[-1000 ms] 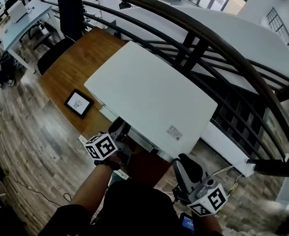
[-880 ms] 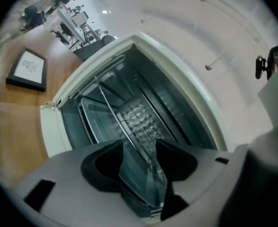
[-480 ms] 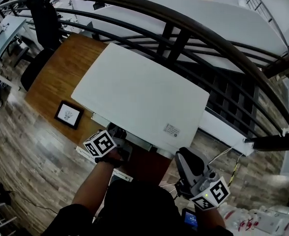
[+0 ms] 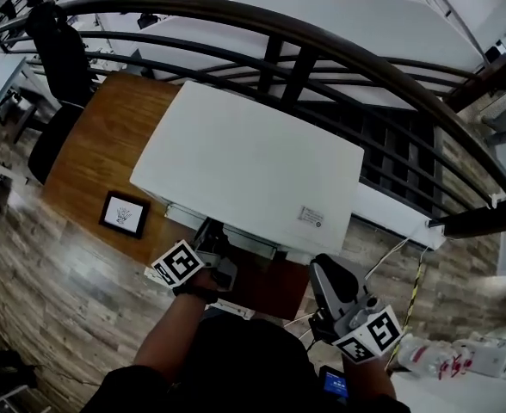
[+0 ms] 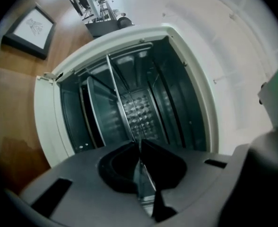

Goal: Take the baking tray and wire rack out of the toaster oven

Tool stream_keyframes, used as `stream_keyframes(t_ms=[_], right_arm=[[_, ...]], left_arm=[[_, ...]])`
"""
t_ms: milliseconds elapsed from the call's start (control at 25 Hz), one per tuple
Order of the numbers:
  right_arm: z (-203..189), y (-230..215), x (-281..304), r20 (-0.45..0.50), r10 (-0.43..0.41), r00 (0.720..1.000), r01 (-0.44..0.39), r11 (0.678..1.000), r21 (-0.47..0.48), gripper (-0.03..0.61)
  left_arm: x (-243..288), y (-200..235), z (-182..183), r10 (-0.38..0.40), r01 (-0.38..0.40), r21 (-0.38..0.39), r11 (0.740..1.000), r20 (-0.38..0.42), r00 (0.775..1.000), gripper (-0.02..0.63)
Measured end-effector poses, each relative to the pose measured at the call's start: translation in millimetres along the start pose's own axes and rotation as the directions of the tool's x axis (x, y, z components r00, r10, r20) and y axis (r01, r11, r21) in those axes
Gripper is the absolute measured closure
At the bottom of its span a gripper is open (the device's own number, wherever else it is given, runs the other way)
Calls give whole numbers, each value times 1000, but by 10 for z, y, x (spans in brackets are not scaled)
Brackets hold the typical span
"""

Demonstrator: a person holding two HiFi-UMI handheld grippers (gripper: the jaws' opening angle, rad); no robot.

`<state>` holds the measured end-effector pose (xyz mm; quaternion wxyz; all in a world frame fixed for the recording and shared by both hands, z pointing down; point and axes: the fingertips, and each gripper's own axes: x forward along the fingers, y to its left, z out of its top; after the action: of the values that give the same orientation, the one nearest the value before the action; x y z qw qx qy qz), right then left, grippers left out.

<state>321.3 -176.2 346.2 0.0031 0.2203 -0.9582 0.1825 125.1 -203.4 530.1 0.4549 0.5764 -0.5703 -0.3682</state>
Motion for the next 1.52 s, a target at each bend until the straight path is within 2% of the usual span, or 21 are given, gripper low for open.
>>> stream_keyframes(t_ms=[120,280,440,600,720,880,1080,1280,1520], right_arm=[[-132,143,57,0,-16,1000,16,1000,15,535],[-315,276,88,-2,-30,1000,30,999,30,535],[-484,379,54,-17,-35,999,36,999,41,535],[-579,456,-9,-17,-38,999,39,998,46,535],[-646,507,-129,-8,-56,998,56,997,45,535],[-776,625,-335,-15,-94,995,94,994,50,535],[-885,729,-618,-16,-120,993,120,992,42,535],[-955,911,-716,1,-129,992,129,991,16,535],[-964,1125,-883,25,-122,992,122,992,13,537]], left_arm=[[-133,20,-9,-20,20,-20,1000,-30,999,589],[-340,96,-21,16,-16,8,1000,-72,997,595],[-508,11,-91,-44,40,-56,998,-76,996,598],[-683,-3,-117,-58,52,-67,996,-80,995,600],[-834,-53,-165,-98,90,-130,987,-62,993,600],[-1137,-139,-181,-145,137,-234,963,-14,989,600],[-1436,-213,-277,-155,151,-266,952,6,988,600],[-1769,-195,-273,-187,191,-328,925,44,981,600],[-2138,-302,-276,-244,251,-320,913,63,968,601]])
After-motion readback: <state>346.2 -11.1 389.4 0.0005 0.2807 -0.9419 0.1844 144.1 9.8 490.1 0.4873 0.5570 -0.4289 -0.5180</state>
